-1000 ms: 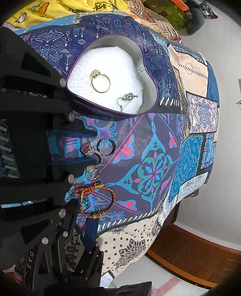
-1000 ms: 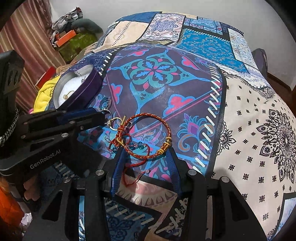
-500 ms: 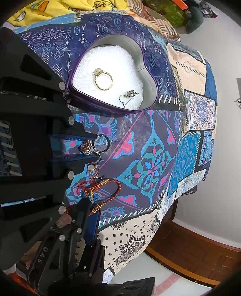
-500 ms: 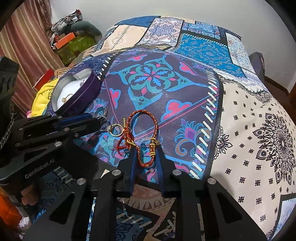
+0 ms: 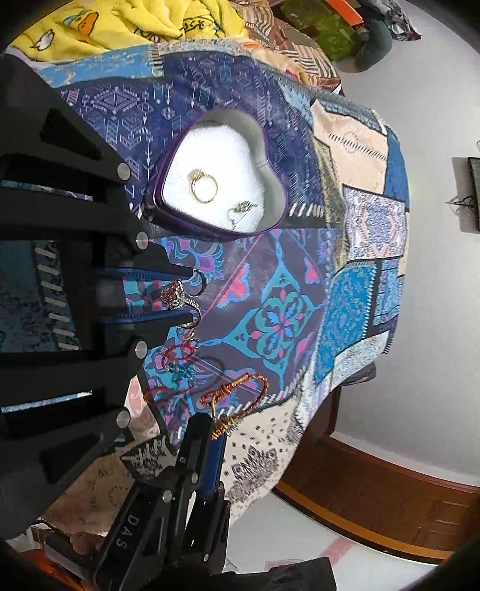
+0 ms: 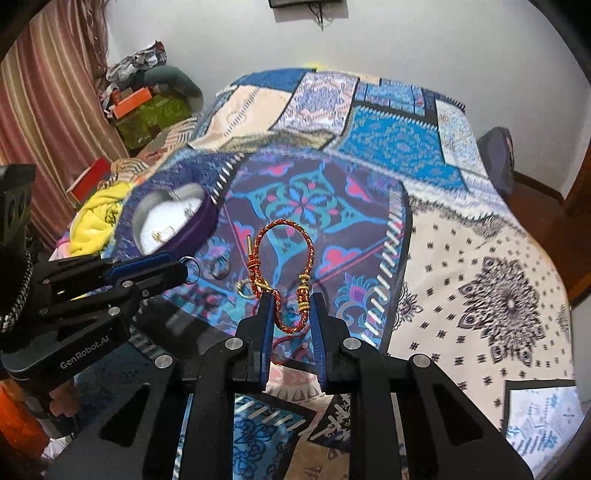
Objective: Organize jewelry
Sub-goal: 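Grasp the red-gold braided bracelet with the right tool while the left grasps a silver ring, then carry both items over the heart tin and open both tools to release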
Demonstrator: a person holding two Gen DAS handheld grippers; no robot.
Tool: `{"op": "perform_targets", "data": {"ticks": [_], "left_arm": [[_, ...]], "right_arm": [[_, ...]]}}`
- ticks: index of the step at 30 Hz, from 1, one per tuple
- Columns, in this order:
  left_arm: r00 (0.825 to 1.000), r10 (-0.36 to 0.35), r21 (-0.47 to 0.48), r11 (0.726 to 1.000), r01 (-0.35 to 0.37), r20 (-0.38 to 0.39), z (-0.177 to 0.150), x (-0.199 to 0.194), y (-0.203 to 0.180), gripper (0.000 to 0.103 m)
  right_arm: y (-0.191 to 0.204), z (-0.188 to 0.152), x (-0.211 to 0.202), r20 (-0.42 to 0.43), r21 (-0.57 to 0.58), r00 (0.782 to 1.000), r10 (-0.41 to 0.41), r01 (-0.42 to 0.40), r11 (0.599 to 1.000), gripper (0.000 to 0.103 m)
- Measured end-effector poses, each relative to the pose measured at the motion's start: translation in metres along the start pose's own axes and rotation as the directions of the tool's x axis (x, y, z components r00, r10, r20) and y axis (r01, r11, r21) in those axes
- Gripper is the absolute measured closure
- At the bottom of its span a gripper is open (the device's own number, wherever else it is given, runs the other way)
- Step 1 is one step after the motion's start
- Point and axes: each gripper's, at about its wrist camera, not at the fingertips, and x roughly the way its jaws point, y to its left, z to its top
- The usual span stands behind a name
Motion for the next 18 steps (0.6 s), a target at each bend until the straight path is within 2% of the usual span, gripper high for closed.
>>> {"op": "perform_targets", "data": {"ticks": [10, 18], "left_arm": [[0.997, 0.01, -0.003, 1.0, -0.01, 0.082, 0.004, -0.045, 0.01, 0.088], [0.991, 0.032, -0.006, 0.999, -0.031, 0.129, 0.007, -0.067, 0.025, 0.088]], "right_arm": [[0.027, 0.018, -0.022, 0.085, -0.018, 0.996, 0.027, -0.026, 1.0, 0.086], [0.052, 0.034, -0.02, 0.121, -0.039, 0.99, 0.074, -0.07, 0.997, 0.086]]}}
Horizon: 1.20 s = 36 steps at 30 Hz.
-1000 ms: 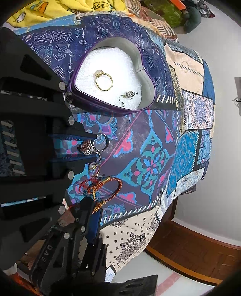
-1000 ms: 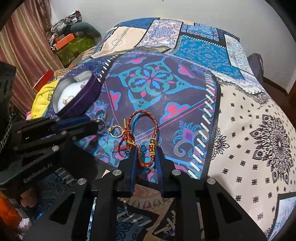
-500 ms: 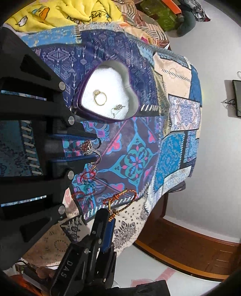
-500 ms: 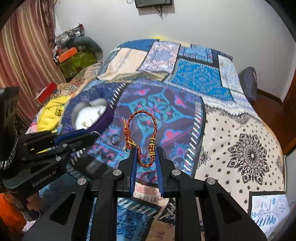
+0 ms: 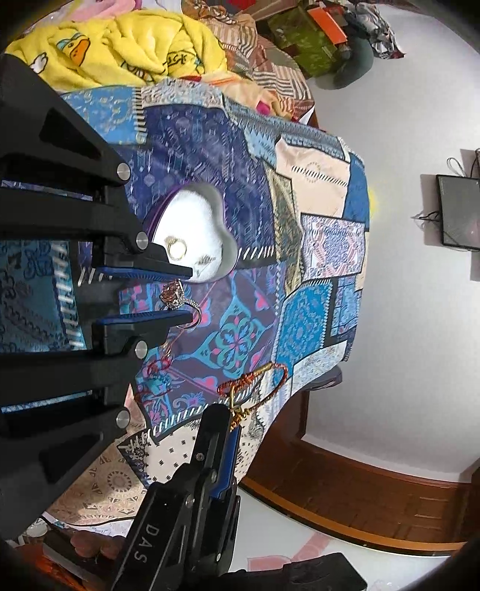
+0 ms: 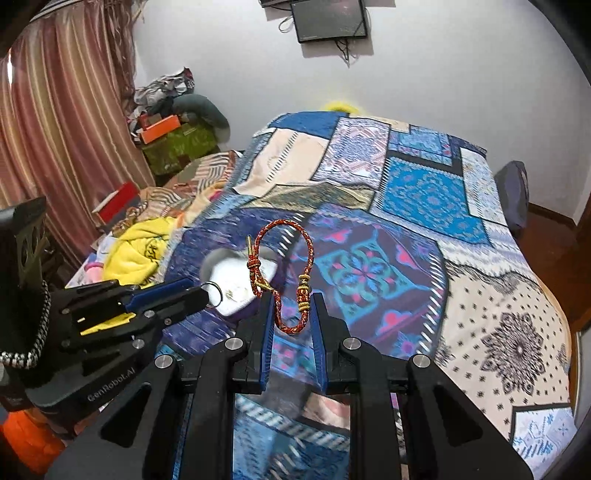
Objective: Organize jewelry
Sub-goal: 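Carry both items over the heart tin and open both tools to release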
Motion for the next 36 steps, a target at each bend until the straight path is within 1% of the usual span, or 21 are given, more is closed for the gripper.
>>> {"op": "perform_targets", "data": {"ticks": [6, 10, 13, 21, 28, 36], "left_arm": [[1.0, 0.018, -0.022, 1.0, -0.018, 0.017, 0.003, -0.001, 0.02, 0.088], [1.0, 0.026, -0.036, 0.999, -0.025, 0.018, 0.005, 0.006, 0.034, 0.088], [0.999, 0.031, -0.042, 0.999, -0.03, 0.017, 0.007, 0.013, 0.042, 0.088], [0.999, 0.043, -0.044, 0.998, -0.043, -0.007, 0.006, 0.031, 0.058, 0.088], [0.999, 0.041, -0.041, 0.998, -0.043, -0.031, 0.002, 0.046, 0.066, 0.088], [0.999, 0.025, -0.051, 0.998, -0.027, -0.045, 0.002, 0.054, 0.072, 0.088]], "right_arm": [[0.013, 0.011, 0.016, 0.004, 0.002, 1.0, 0.03, -0.03, 1.0, 0.086], [0.019, 0.016, 0.027, 0.0, 0.003, 0.999, 0.047, -0.047, 0.999, 0.086], [0.026, 0.019, 0.038, -0.009, -0.005, 0.999, 0.045, -0.045, 0.999, 0.086], [0.036, 0.02, 0.067, -0.056, -0.009, 0.995, 0.088, -0.088, 0.996, 0.086], [0.035, 0.016, 0.092, -0.119, 0.018, 0.988, 0.102, -0.1, 0.995, 0.086], [0.035, 0.011, 0.102, -0.158, 0.024, 0.981, 0.111, -0.108, 0.994, 0.086]]}}
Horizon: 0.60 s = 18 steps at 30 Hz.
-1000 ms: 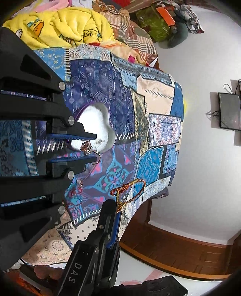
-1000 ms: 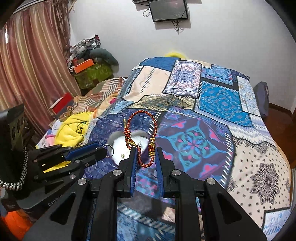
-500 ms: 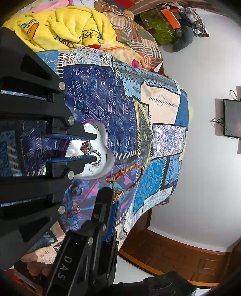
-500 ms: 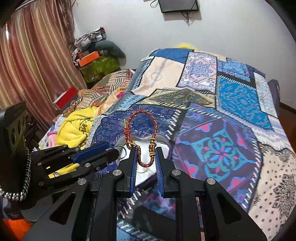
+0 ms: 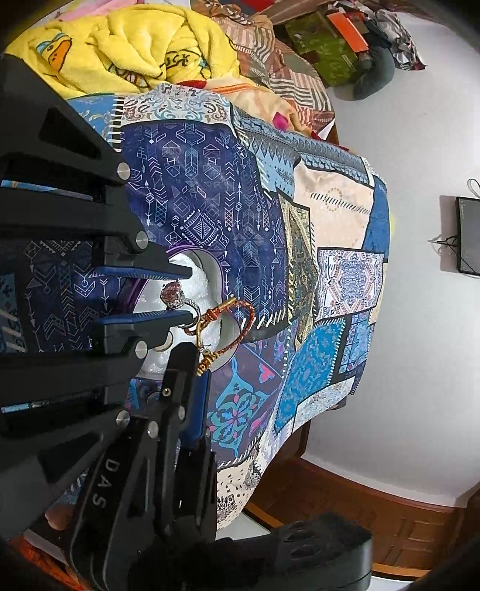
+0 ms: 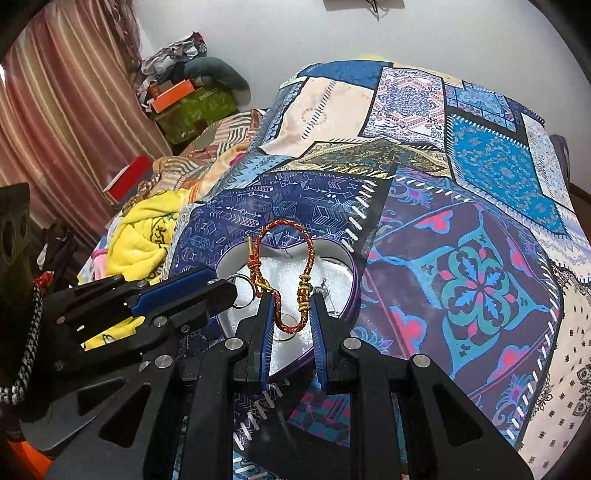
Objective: Organize jewelry
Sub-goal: 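Carry both items over the heart tin and open both tools to release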
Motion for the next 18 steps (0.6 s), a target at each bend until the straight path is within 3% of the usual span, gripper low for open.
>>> {"op": "perform_targets", "data": {"ticks": [8, 18], "left_arm": [[1.0, 0.001, -0.002, 1.0, -0.001, 0.008, 0.001, -0.002, 0.003, 0.088], [0.999, 0.034, 0.006, 0.999, -0.034, 0.022, 0.004, -0.013, 0.006, 0.088]], "right_arm": [[0.002, 0.0, 0.001, -0.013, -0.026, 1.0, 0.008, -0.008, 1.0, 0.086], [0.006, 0.001, -0.006, -0.008, -0.049, 1.0, -0.023, 0.022, 0.999, 0.074]]}}
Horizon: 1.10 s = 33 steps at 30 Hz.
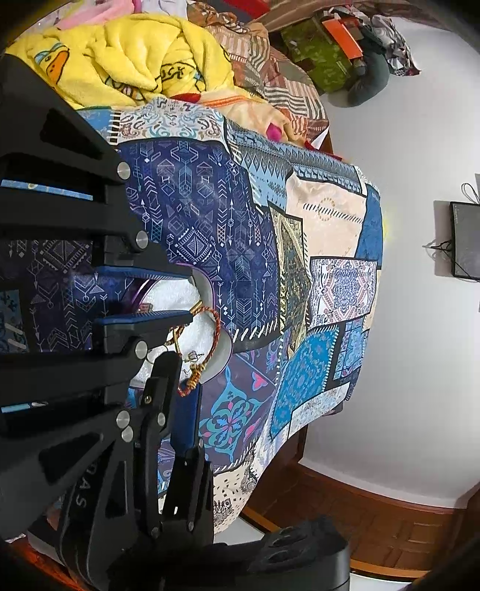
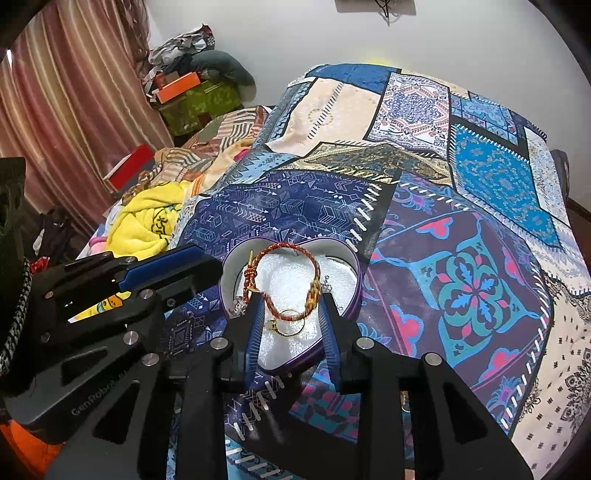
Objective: Organize jewelry
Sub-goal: 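Carry both items over the heart tin and open both tools to release, then move both tools back to the remaining rings and bracelet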
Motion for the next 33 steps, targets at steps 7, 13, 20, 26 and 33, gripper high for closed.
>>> {"op": "perform_targets", "data": {"ticks": [7, 13, 20, 26, 33], "left_arm": [[1.0, 0.021, -0.01, 1.0, -0.021, 0.008, 0.001, -0.013, 0.004, 0.088], [0.999, 0.035, 0.0, 0.999, -0.035, 0.02, 0.002, -0.028, -0.002, 0.088], [0.999, 0.033, 0.033, 0.999, -0.034, 0.042, 0.004, -0.047, -0.025, 0.081], [0.998, 0.016, 0.059, 0.998, -0.02, 0.065, 0.008, -0.061, -0.051, 0.071], [0.998, -0.008, 0.086, 0.996, 0.003, 0.06, 0.005, -0.065, -0.083, 0.068]], "right_arm": [[-0.002, 0.0, -0.015, 0.024, 0.011, 0.999, -0.022, 0.022, 1.0, 0.068], [-0.006, -0.005, -0.039, 0.055, 0.023, 0.998, -0.036, 0.034, 0.999, 0.068], [-0.012, -0.011, -0.073, 0.109, 0.032, 0.992, -0.064, 0.061, 0.998, 0.068], [-0.024, -0.021, -0.101, 0.147, 0.051, 0.984, -0.102, 0.095, 0.994, 0.067], [-0.049, -0.035, -0.124, 0.158, 0.09, 0.976, -0.151, 0.138, 0.986, 0.067]]}}
